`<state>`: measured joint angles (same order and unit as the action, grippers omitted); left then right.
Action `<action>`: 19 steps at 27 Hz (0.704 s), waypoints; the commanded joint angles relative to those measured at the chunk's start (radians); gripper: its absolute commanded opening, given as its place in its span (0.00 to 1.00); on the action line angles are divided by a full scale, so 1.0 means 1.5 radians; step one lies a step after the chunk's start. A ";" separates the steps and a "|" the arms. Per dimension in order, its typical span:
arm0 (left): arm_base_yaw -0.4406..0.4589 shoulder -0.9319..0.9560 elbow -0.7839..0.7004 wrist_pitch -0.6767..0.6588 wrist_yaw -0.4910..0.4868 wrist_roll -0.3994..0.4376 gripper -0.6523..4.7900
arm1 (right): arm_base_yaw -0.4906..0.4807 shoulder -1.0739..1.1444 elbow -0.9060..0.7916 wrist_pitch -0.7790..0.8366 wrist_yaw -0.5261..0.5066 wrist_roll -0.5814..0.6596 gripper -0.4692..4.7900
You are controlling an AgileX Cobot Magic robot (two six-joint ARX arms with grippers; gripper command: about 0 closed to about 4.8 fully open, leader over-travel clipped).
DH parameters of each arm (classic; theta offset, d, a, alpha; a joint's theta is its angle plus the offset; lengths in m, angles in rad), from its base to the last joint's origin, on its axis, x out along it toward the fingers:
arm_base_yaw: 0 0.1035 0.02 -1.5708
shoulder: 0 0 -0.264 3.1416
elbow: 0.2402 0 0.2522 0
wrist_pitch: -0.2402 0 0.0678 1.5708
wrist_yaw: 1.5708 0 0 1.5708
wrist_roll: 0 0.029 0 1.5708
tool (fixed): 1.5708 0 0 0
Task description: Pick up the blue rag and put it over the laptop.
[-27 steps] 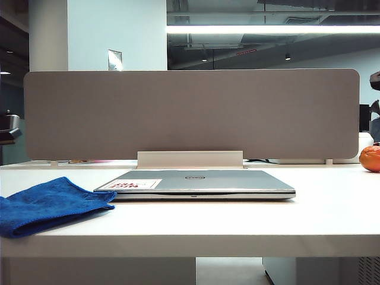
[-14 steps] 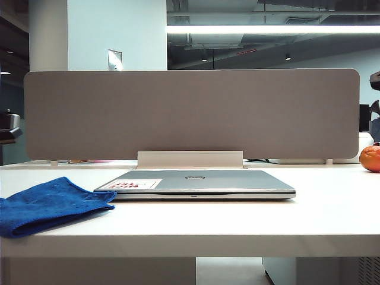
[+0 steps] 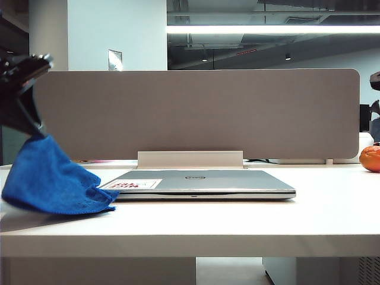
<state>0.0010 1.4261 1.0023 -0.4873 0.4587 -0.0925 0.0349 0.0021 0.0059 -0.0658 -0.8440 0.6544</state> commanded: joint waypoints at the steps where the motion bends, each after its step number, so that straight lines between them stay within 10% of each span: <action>1: -0.013 -0.003 0.045 0.017 0.056 -0.014 0.11 | 0.001 -0.002 -0.004 0.011 0.010 -0.003 0.08; 19: -0.162 0.003 0.090 0.317 0.042 -0.124 0.11 | 0.001 -0.002 -0.004 0.007 0.010 -0.003 0.08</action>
<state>-0.2241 1.4281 1.1324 -0.0776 0.5446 -0.2592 0.0349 0.0021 0.0059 -0.0669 -0.8303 0.6544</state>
